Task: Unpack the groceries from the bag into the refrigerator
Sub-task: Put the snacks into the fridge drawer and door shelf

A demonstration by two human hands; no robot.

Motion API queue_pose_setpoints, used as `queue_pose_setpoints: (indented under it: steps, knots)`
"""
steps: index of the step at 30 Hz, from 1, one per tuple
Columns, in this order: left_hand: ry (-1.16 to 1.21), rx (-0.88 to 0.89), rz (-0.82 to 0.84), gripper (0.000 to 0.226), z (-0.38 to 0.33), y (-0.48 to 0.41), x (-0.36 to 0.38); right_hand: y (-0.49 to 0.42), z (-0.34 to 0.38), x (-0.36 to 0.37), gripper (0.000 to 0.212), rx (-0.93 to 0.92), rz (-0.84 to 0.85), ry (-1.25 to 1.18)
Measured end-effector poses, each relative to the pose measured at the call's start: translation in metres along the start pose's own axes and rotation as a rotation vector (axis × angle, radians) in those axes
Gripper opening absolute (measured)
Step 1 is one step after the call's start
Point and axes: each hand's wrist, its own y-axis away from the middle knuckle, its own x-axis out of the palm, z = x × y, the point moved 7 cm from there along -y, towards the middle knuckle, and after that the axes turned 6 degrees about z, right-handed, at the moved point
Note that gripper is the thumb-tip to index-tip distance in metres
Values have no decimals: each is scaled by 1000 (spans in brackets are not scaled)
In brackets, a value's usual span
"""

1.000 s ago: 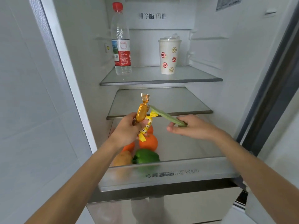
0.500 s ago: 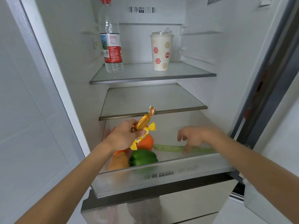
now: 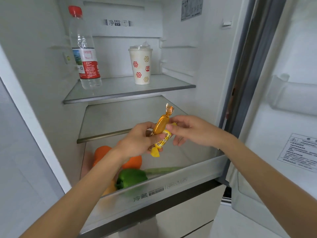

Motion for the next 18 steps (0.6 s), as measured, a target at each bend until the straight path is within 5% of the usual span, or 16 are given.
queue_pose_setpoints:
  steps: [9,18]
  knots:
    - [-203,351,117,38,-77,-28,88,99,-12,-63,37,126,-442,-151]
    - [-301,517,490,28,-93,-35,197,211,-49,-76,14,231,-563,-303]
